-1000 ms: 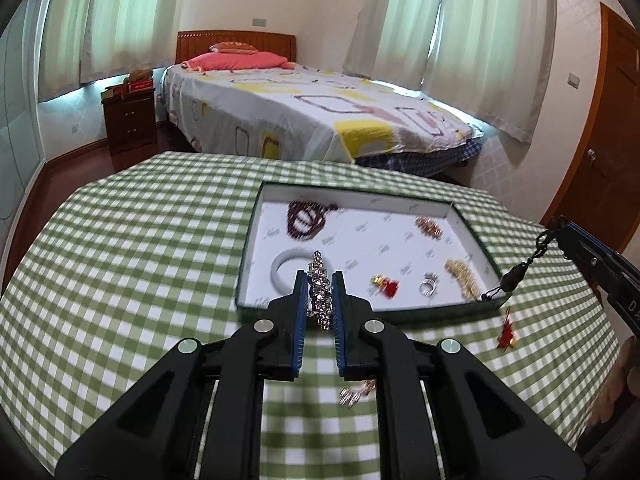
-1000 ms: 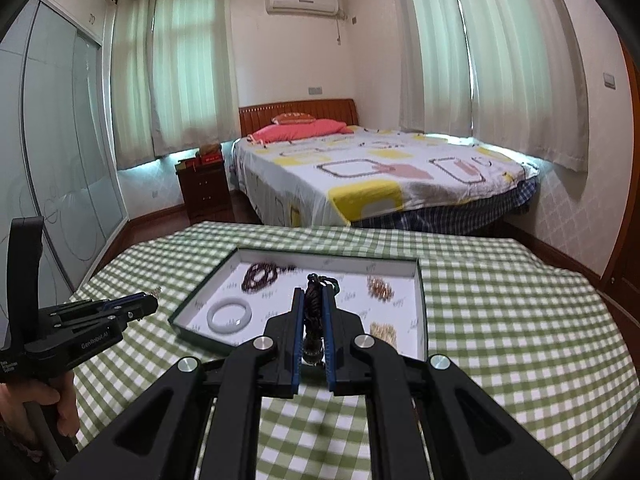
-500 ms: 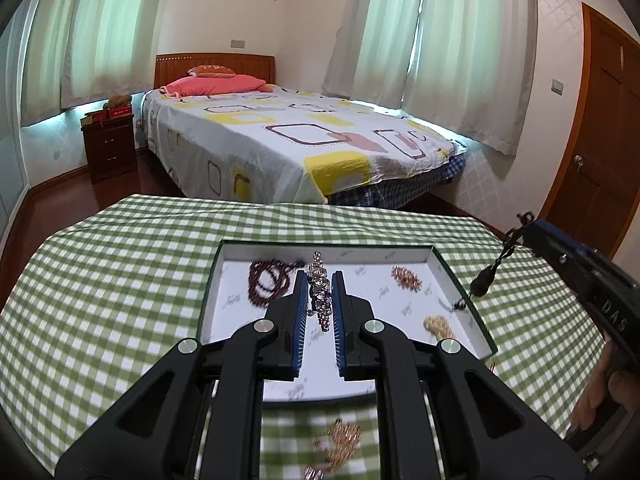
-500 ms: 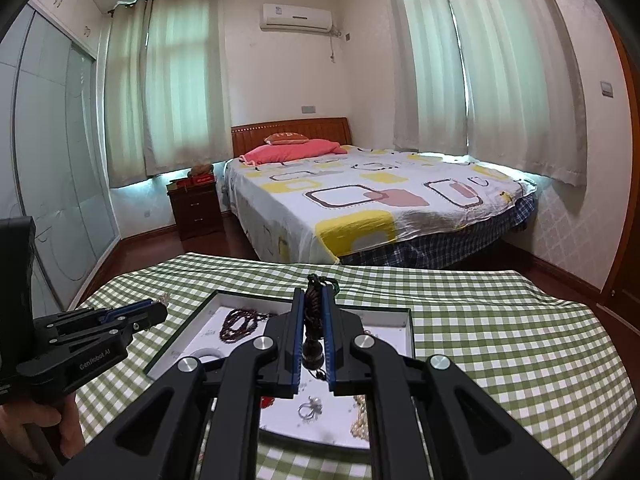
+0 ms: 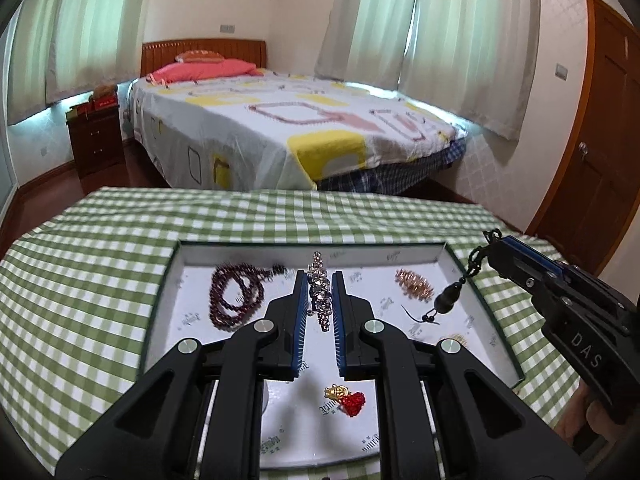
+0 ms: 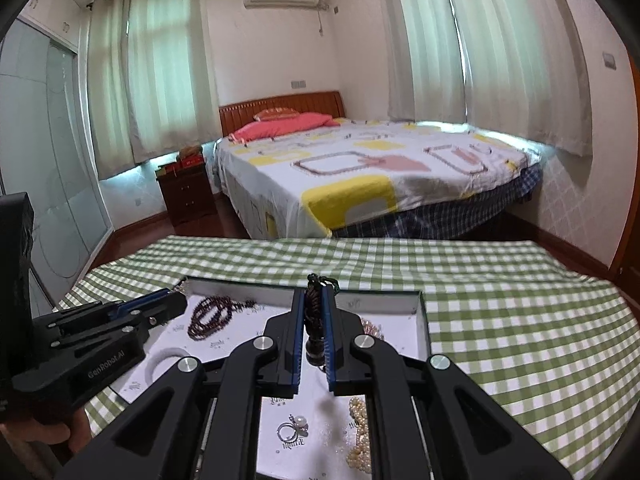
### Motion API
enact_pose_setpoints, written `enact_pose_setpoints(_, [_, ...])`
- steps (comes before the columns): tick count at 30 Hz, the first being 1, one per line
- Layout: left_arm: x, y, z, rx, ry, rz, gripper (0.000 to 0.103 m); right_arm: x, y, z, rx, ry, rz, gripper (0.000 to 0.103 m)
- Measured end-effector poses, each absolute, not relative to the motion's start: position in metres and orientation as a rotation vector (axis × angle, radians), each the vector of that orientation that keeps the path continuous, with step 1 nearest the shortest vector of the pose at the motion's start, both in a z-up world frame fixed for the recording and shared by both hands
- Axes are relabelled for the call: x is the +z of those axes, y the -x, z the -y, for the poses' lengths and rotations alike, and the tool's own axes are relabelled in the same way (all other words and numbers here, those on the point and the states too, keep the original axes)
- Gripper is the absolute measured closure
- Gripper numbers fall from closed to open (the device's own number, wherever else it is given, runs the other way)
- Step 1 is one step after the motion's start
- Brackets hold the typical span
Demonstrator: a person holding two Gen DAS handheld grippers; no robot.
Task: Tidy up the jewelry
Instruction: 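Carry brooch with left tool while right tool carries black necklace over tray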
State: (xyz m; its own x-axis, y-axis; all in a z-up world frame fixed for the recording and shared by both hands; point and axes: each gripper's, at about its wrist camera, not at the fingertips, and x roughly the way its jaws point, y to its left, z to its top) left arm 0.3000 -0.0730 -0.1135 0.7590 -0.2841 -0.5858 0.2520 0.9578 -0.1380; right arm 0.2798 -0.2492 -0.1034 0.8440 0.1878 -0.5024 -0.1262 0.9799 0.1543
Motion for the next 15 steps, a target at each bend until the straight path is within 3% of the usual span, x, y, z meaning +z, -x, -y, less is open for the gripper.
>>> enact_pose_setpoints(15, [-0.163,-0.332,0.086,-0.27,0.008,-0.781,0.091,-0.155,-0.31,0.246,0.166,-0.12,-0.704,0.094])
